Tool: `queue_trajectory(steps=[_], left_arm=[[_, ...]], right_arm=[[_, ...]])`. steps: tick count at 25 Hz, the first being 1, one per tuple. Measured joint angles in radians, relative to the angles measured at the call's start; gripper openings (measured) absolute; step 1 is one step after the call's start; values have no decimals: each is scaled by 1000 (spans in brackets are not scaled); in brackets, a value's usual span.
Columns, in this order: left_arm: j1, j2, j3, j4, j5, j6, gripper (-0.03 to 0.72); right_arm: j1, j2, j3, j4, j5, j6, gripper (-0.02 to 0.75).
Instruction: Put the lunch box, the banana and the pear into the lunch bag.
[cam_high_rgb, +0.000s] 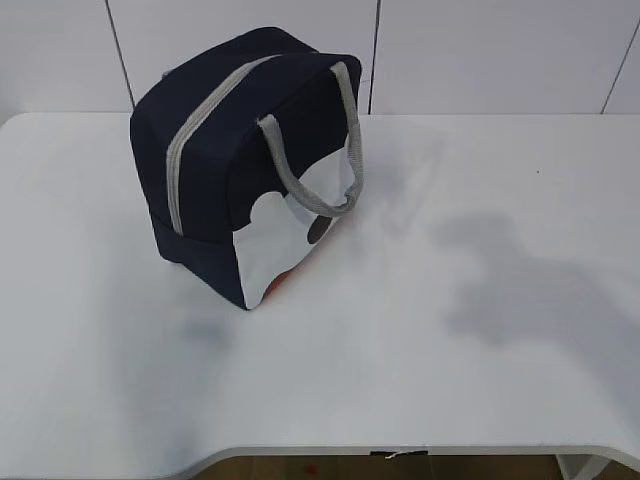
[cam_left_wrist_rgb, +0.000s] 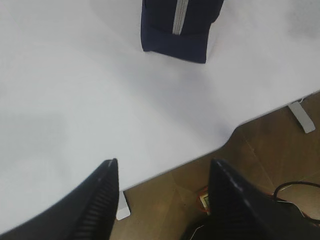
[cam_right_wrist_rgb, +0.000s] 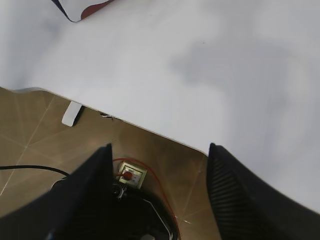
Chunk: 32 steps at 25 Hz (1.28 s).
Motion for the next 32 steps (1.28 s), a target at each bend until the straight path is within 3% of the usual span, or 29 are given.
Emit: queue_trajectory(steps=[7, 16, 22, 32], left_arm=[[0, -258, 226, 31, -2, 0, 433], [0, -380, 441, 49, -45, 0, 433], [0, -380, 474, 53, -127, -2, 428], [0, -380, 493, 55, -152, -2, 415]], right_arm=[[0, -245, 125, -114, 9, 48, 475], [0, -443, 338, -147, -25, 53, 475], [0, -512, 512, -179, -72, 74, 475], [0, -527, 532, -192, -109, 99, 475]])
